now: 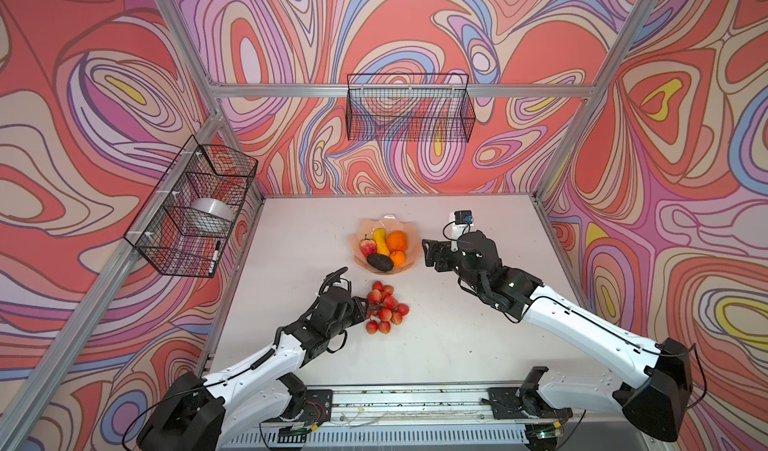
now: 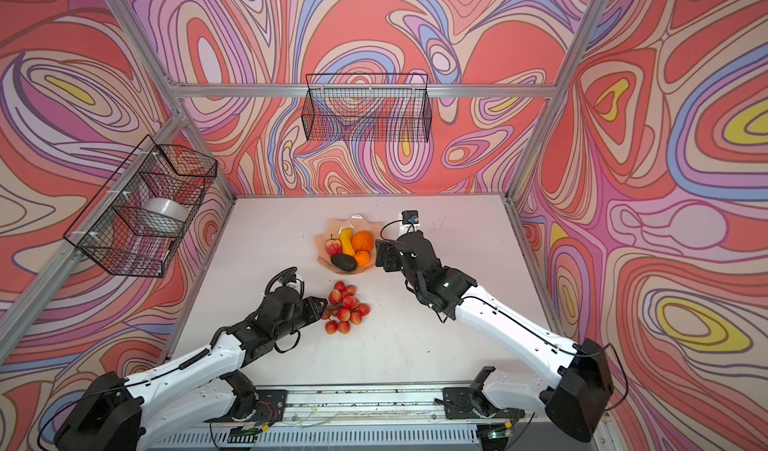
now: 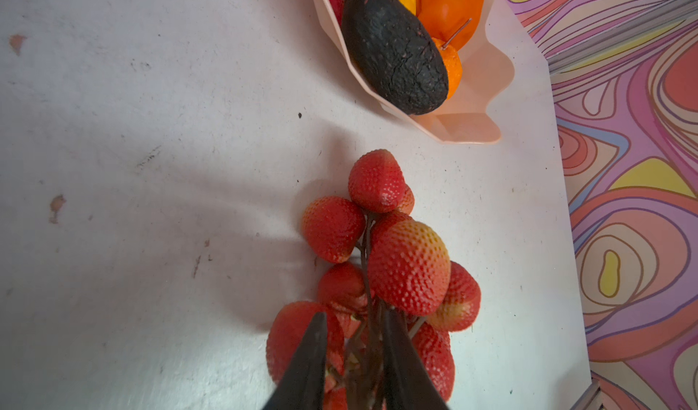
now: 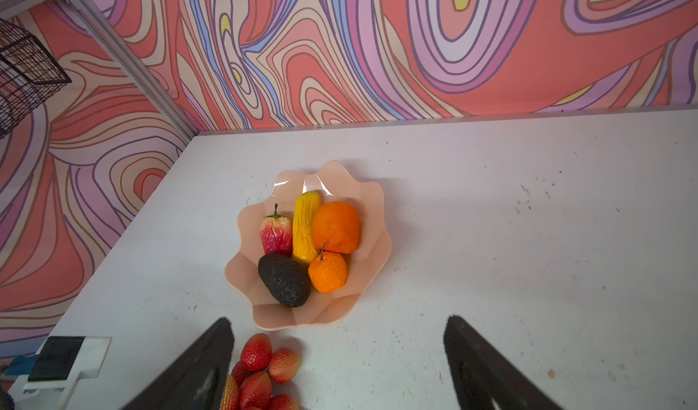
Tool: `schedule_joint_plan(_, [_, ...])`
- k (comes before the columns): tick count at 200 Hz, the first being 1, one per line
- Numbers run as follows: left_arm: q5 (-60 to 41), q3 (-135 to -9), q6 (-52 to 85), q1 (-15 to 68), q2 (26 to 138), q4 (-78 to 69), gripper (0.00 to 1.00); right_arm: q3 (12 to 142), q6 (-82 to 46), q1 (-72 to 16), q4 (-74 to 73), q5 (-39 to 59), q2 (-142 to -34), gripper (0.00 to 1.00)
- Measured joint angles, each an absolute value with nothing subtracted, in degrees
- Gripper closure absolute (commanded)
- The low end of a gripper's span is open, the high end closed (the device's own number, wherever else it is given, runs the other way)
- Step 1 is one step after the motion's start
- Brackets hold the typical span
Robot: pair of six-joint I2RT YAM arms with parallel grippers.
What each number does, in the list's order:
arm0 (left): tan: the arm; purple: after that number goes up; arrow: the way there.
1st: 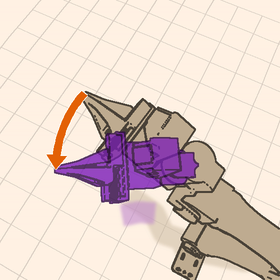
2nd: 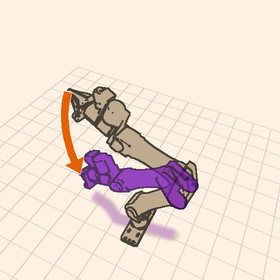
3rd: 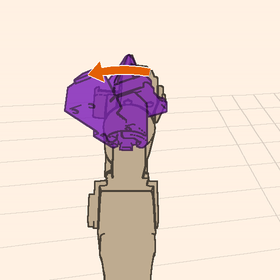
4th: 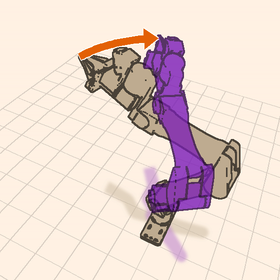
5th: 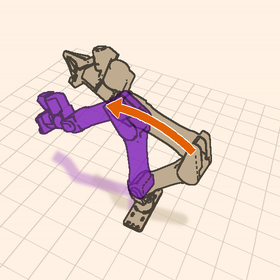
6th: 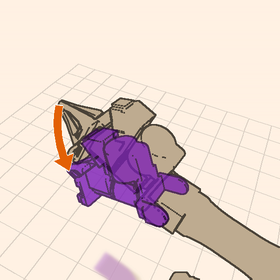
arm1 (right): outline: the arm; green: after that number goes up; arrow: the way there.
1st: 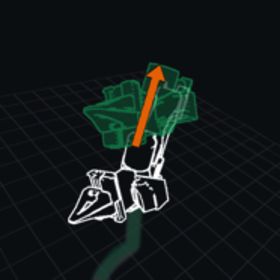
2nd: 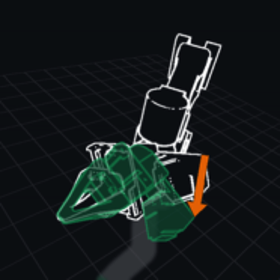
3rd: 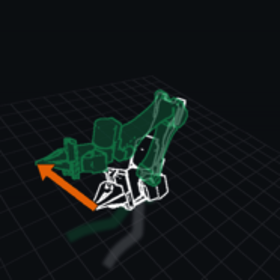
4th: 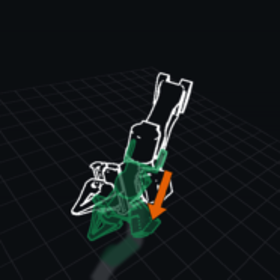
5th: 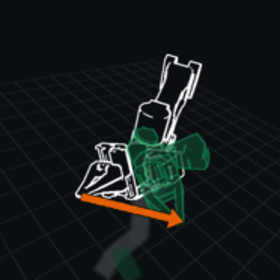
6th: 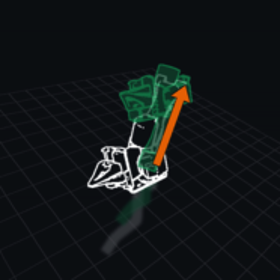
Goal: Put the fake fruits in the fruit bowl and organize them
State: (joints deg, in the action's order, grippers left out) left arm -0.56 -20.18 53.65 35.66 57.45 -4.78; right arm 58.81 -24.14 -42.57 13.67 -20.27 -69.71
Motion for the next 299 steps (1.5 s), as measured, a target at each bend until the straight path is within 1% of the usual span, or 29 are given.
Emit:
schedule_joint_plan(16, [0.4, -21.0, 53.4, 35.6, 56.6, -3.5, 1.00, 58.8, -24.2, -42.6, 13.6, -20.8, -69.6, 0.08])
schedule_joint_plan(55, [0.8, -23.6, 51.1, 35.2, 51.7, 0.6, 1.00, 58.8, -24.6, -42.6, 13.6, -21.4, -69.7, 0.06])
schedule_joint_plan(77, [-2.5, -26.9, 48.6, 33.8, 50.8, 2.9, 1.00, 58.8, -24.9, -42.6, 13.4, -22.3, -69.9, 0.05])
schedule_joint_plan(93, [-6.7, -32.1, 45.7, 32.3, 52.1, 5.3, 1.00, 58.7, -25.0, -42.5, 13.3, -23.4, -69.8, 0.05])
schedule_joint_plan(118, [-14.9, -43.5, 40.2, 30.3, 58.0, 7.7, 1.00, 58.2, -25.1, -42.5, 13.3, -24.9, -69.2, 0.04])
schedule_joint_plan(153, [-21.1, -54.2, 34.4, 29.2, 66.8, 7.1, 1.00, 57.0, -26.3, -42.5, 14.0, -28.1, -65.3, 0.02])
schedule_joint_plan(191, [-23.9, -59.5, 32.6, 25.3, 77.3, 1.7, 1.00, 55.3, -27.6, -42.6, 15.4, -31.6, -59.2, 0.02])
schedule_joint_plan(247, [-30.2, -66.8, 34.5, 18.0, 97.1, -8.4, 1.00, 54.1, -27.7, -42.5, 18.9, -35.5, -53.0, 0.02])
schedule_joint_plan(275, [-30.3, -67.4, 34.3, 16.1, 101.8, -8.8, 1.00, 53.2, -27.7, -42.5, 20.3, -36.9, -50.9, 0.02])
schedule_joint_plan(278, [-30.2, -67.4, 34.3, 15.9, 102.0, -8.8, 0.95, 53.1, -27.7, -42.5, 20.4, -37.1, -50.7, 0.02])
schedule_joint_plan(288, [-29.9, -67.5, 33.7, 15.7, 102.5, -8.5, 0.68, 52.9, -27.7, -42.5, 20.6, -37.6, -50.4, 0.02])
schedule_joint_plan(293, [-29.7, -67.5, 33.6, 15.7, 102.6, -8.3, 0.60, 52.8, -27.7, -42.5, 20.7, -37.8, -50.3, 0.02])
schedule_joint_plan(299, [-29.4, -67.7, 33.2, 15.6, 102.8, -8.1, 0.53, 52.8, -27.7, -42.5, 20.8, -38.1, -50.3, 0.02])
